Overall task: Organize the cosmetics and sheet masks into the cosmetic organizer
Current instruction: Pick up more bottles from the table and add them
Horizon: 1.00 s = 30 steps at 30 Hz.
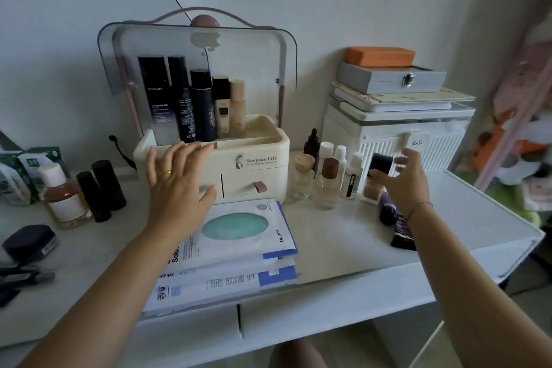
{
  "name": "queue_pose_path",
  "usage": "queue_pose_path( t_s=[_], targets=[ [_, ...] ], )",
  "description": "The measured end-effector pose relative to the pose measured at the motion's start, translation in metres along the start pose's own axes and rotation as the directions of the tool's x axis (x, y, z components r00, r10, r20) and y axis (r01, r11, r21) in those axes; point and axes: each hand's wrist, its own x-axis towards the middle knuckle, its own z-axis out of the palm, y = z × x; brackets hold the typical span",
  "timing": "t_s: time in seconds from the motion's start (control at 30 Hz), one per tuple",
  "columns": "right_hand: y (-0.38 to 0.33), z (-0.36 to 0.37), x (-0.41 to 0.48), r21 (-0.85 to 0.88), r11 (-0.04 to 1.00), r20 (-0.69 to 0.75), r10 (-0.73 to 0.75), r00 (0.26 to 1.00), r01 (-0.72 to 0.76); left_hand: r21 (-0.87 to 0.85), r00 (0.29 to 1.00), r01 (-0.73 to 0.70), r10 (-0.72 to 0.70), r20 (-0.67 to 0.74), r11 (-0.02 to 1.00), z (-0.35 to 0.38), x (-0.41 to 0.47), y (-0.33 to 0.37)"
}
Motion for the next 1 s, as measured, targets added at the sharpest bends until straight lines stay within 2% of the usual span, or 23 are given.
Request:
queue_pose_path(
  t_s=[0.07,0.17,0.3,0.43,0.53,0.67,0.77,0.87,1.0],
  targets=[
    [0.009,0.004,0.008,-0.031,0.998,0.077,0.051,0.996,-0.048,0.004,1.000,0.004,-0.004,0.008,1.000,0.000,0.000,0.000],
    [0.014,0.008,0.013,-0.137,0.991,0.072,0.021,0.997,-0.011,0.004,1.000,-0.001,0.001,0.026,1.000,-0.002,0.000,0.000],
    [0.002,0.003,0.002,-0.171,0.985,0.045,0.003,0.999,0.004,-0.001,0.999,-0.014,0.014,0.033,1.000,-0.004,-0.001,-0.001],
    [-0.034,-0.013,-0.022,-0.192,0.974,-0.119,-0.147,0.982,0.122,0.001,0.999,-0.014,0.014,0.040,1.000,-0.004,-0.001,-0.001],
    [-0.080,-0.025,-0.042,-0.087,0.949,-0.144,-0.314,0.938,0.304,0.003,0.999,-0.007,0.007,0.049,1.000,-0.003,-0.001,-0.002],
    [-0.158,-0.007,-0.066,0.141,0.838,0.023,-0.534,0.845,0.527,0.008,0.996,0.016,-0.016,0.091,1.000,-0.002,-0.001,-0.003],
    [-0.205,0.041,-0.066,0.185,0.788,0.182,-0.615,0.767,0.588,0.002,0.993,0.018,-0.018,0.121,1.000,-0.003,-0.002,-0.004],
    [-0.228,0.093,-0.049,0.116,0.799,0.264,-0.597,0.757,0.590,-0.019,0.990,0.013,-0.010,0.140,1.000,-0.006,-0.002,-0.005],
    [-0.221,0.139,-0.025,0.012,0.874,0.344,-0.460,0.818,0.486,-0.021,0.988,0.007,-0.004,0.157,1.000,-0.010,-0.002,-0.004]
  ],
)
